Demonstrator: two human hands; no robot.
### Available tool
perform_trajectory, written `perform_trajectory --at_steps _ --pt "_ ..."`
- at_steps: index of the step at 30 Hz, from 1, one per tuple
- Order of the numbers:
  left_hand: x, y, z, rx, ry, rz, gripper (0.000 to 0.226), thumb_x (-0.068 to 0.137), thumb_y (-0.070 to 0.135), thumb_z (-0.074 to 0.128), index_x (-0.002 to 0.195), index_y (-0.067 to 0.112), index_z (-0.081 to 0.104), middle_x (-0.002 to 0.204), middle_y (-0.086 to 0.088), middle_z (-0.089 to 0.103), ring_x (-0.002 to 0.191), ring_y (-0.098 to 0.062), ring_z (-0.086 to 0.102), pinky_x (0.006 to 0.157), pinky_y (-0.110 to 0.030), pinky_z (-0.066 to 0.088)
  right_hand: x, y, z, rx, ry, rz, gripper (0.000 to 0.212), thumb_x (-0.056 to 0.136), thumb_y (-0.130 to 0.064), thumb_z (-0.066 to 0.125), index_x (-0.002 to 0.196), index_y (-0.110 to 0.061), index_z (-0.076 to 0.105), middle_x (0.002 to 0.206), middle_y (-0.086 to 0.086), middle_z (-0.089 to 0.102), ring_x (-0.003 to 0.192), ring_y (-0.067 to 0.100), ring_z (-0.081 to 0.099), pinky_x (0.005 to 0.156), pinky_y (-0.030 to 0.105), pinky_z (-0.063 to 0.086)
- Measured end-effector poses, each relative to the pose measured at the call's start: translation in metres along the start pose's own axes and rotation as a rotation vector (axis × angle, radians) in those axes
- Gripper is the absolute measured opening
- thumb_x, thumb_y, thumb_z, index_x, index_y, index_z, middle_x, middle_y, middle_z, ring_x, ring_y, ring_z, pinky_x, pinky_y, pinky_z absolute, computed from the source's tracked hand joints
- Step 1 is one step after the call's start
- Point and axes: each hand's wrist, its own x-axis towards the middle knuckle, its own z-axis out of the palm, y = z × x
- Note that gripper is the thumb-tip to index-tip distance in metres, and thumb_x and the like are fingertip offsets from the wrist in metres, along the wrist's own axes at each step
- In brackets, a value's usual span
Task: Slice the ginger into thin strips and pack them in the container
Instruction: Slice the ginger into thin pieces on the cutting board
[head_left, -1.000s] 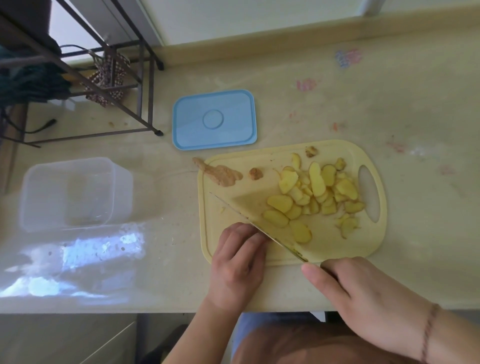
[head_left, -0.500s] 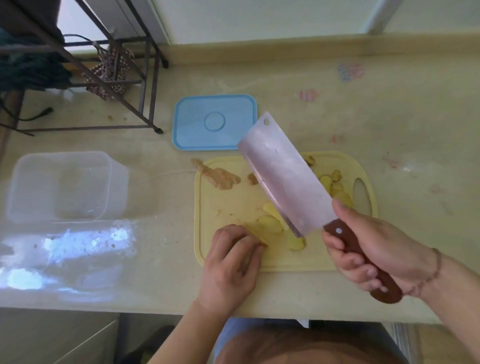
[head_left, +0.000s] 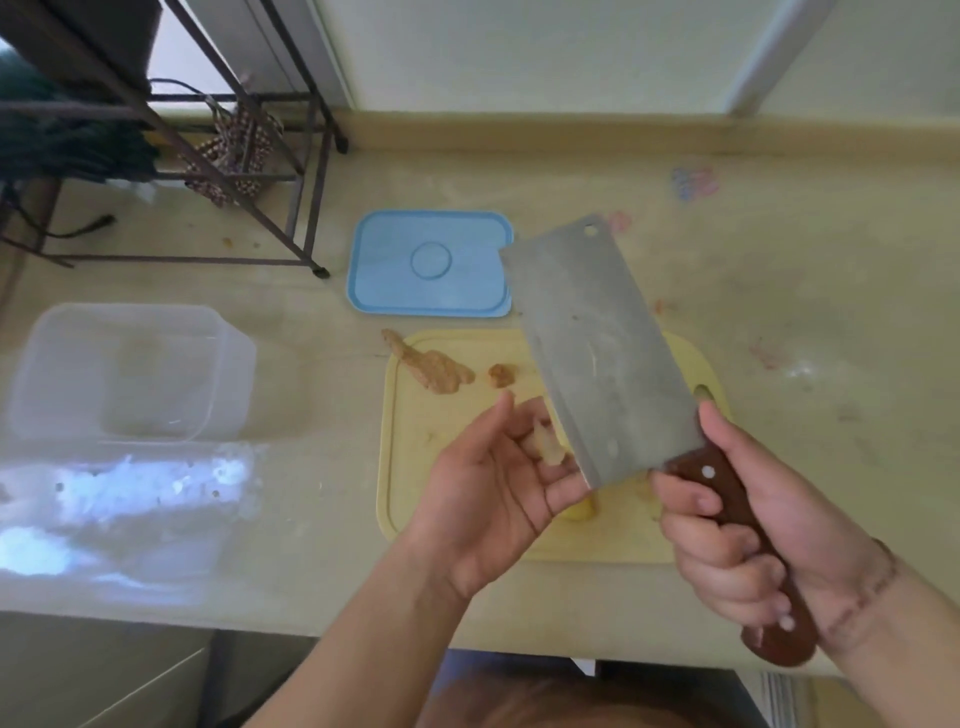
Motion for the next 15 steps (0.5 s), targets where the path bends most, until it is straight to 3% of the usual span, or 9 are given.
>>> perform_trajectory --at_steps 2,5,8,10,12,13,15 --pt "0.001 0.003 -0.006 0.040 -0.019 0.007 0.024 0.090 0.023 0.060 0.089 0.005 0.075 0.088 -0.011 0.067 0.080 -0.029 0.069 0.078 -0.039 0.061 -0.004 -0.001 -0.006 0.026 -0.013 -0.014 0.062 0.094 -0.071 0.031 0.085 -0.012 0.048 0.060 0.001 0.036 0.045 0.013 0.037 0.042 0.024 0.034" --pt "0.003 0.007 -0.012 0.173 -0.052 0.034 0.020 0.090 0.009 0.058 0.103 0.001 0.072 0.100 -0.019 0.070 0.089 -0.028 0.072 0.083 -0.035 0.061 -0.013 -0.001 -0.017 0.058 0.012 -0.062 0.066 0.095 -0.071 0.025 0.088 -0.009 0.048 0.063 0.003 0.039 0.047 0.015 0.038 0.043 0.027 0.035" --pt "0.008 0.008 -0.008 0.583 0.054 0.161 0.021 0.098 -0.001 0.051 0.112 0.004 0.067 0.110 -0.016 0.072 0.103 -0.028 0.070 0.090 -0.032 0.057 -0.022 -0.001 -0.025 0.080 0.037 -0.120 0.065 0.095 -0.070 0.029 0.085 -0.009 0.048 0.062 0.004 0.049 0.046 0.013 0.039 0.043 0.027 0.038" --pt "0.012 0.008 0.001 0.991 0.114 0.279 0.028 0.100 0.003 0.052 0.119 0.016 0.067 0.112 -0.006 0.073 0.107 -0.019 0.068 0.093 -0.025 0.054 -0.030 -0.001 -0.025 0.005 0.149 -0.150 0.063 0.092 -0.071 0.039 0.077 -0.011 0.047 0.055 0.002 0.044 0.040 0.010 0.036 0.038 0.023 0.037" --pt "0.016 0.006 0.007 1.356 0.109 0.369 0.042 0.100 0.010 0.051 0.138 0.026 0.056 0.129 0.007 0.066 0.116 -0.003 0.059 0.098 -0.016 0.045 -0.035 0.001 -0.016 -0.056 0.251 -0.186 0.062 0.087 -0.073 0.047 0.072 -0.012 0.045 0.051 0.001 0.038 0.037 0.008 0.032 0.036 0.021 0.034" --pt "0.017 0.006 0.008 1.444 0.099 0.369 0.049 0.100 0.013 0.050 0.146 0.028 0.047 0.139 0.012 0.059 0.118 0.006 0.053 0.101 -0.012 0.040 -0.036 0.002 -0.008 -0.100 0.328 -0.208 0.064 0.083 -0.074 0.053 0.070 -0.012 0.043 0.049 0.001 0.033 0.036 0.007 0.029 0.035 0.020 0.032" --pt "0.015 0.006 0.007 1.518 0.076 0.362 0.054 0.101 0.016 0.048 0.152 0.031 0.038 0.144 0.015 0.053 0.104 0.015 0.050 0.098 -0.008 0.038 -0.037 0.006 0.005 -0.228 0.534 -0.246 0.069 0.069 -0.076 0.062 0.063 -0.011 0.039 0.047 0.002 0.023 0.034 0.005 0.022 0.034 0.017 0.028"
